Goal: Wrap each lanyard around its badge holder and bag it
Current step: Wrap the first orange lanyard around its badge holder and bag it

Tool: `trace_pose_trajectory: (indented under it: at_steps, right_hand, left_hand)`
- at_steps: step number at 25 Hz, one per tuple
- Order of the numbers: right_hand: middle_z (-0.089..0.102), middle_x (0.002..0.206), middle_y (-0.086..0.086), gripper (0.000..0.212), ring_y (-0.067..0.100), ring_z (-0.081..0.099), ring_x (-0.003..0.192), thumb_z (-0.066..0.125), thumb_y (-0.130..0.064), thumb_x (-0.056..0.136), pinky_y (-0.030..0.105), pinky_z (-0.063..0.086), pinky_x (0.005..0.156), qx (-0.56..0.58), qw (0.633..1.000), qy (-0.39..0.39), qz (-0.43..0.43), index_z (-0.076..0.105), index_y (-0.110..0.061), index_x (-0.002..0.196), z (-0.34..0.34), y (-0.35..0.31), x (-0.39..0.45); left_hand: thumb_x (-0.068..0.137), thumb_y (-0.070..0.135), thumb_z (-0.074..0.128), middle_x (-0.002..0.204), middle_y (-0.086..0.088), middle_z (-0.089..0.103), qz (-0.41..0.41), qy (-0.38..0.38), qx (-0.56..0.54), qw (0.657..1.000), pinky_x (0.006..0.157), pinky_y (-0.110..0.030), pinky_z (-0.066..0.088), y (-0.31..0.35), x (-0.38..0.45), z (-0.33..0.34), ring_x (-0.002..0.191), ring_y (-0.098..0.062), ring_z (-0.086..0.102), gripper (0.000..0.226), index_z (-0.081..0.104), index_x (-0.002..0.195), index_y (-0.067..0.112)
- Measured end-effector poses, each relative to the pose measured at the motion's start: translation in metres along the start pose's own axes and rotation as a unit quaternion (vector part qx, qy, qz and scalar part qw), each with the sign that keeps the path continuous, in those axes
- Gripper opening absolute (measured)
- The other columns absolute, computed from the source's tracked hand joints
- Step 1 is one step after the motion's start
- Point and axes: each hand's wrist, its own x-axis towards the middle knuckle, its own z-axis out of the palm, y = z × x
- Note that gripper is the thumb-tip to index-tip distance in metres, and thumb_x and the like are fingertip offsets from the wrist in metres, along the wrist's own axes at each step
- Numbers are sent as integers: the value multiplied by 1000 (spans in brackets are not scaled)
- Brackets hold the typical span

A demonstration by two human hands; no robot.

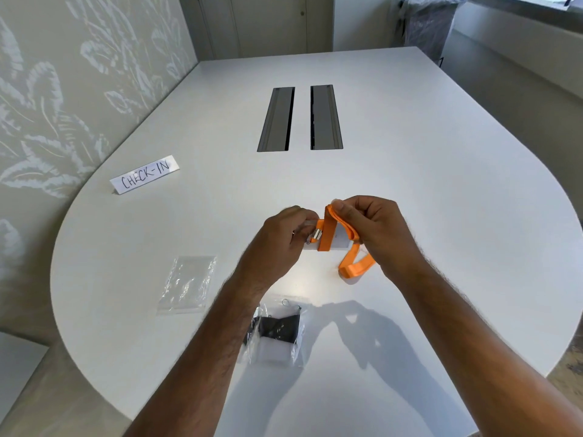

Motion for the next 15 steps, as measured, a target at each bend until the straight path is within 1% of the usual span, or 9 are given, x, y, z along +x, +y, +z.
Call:
trace_pose_trajectory:
  at_steps: [2, 4, 5, 7, 9, 11, 12, 13, 15]
  right_hand:
    - [75, 66, -17, 22, -1, 64, 60, 72, -34, 100, 9, 49, 61, -35, 999, 20, -10, 82, -30, 81, -3, 1, 0]
    - [79, 73, -16, 18, 0, 69, 66, 75, -33, 98, 10, 50, 65, -36, 999, 26, 7, 84, -29, 83, -8, 2, 1]
    - [79, 74, -15, 18, 2, 70, 69, 75, -33, 98, 13, 51, 68, -30, 999, 27, 19, 85, -26, 84, -10, 3, 2]
    - [74, 68, -13, 21, 6, 66, 69, 75, -32, 98, 23, 50, 75, -7, 999, 34, 40, 86, -17, 87, -9, 6, 2]
    - [70, 66, -13, 24, 8, 63, 70, 74, -31, 99, 29, 48, 80, 17, 998, 32, 60, 86, -14, 88, -8, 10, 0]
    - [74, 78, 0, 27, 14, 66, 81, 73, -33, 100, 37, 50, 89, 46, 996, 8, 79, 85, -12, 89, -8, 18, -4]
    - [77, 88, 9, 30, 18, 68, 88, 72, -36, 98, 41, 50, 94, 60, 994, -7, 95, 84, -10, 91, -7, 23, -6]
    - [78, 96, 14, 34, 21, 69, 94, 71, -42, 93, 43, 51, 97, 74, 990, -19, 118, 85, -11, 93, -7, 27, -8]
    - [81, 100, 8, 40, 23, 74, 104, 72, -53, 84, 44, 54, 102, 114, 978, -22, 173, 86, -17, 95, -5, 33, -11]
  left_hand:
    - [104, 11, 61, 118, -4, 73, 12, -12, 3, 1000, 85, 4, 43, 0, 2, -3, 101, -6, 62, 21, 69, 123, 9]
    - [105, 13, 59, 117, -3, 72, 22, -29, 3, 999, 84, 1, 45, 1, 3, -4, 101, -6, 63, 21, 69, 123, 9]
    - [106, 14, 58, 116, -2, 72, 26, -37, 1, 999, 84, -1, 46, 2, 3, -4, 100, -6, 63, 21, 69, 123, 9]
    - [105, 14, 58, 113, 1, 71, 29, -45, -11, 998, 84, -4, 48, 2, 3, -4, 99, -4, 63, 20, 70, 121, 10]
    - [105, 12, 59, 109, 9, 67, 29, -49, -25, 998, 85, -4, 48, 2, 2, -6, 98, -2, 62, 20, 71, 121, 11]
    - [103, 9, 60, 108, 14, 64, 27, -53, -31, 998, 85, -3, 49, 0, 1, -8, 98, -2, 61, 21, 70, 121, 11]
    - [103, 8, 61, 108, 14, 64, 25, -50, -37, 998, 85, -5, 50, -1, 0, -9, 99, -3, 62, 22, 70, 122, 12]
    - [102, 7, 62, 109, 13, 66, 23, -45, -46, 998, 84, -7, 51, -2, -1, -10, 100, -4, 62, 22, 70, 122, 13]
    - [101, 5, 62, 111, 12, 68, 15, -36, -59, 998, 84, -9, 52, -3, -3, -11, 103, -5, 63, 24, 70, 121, 15]
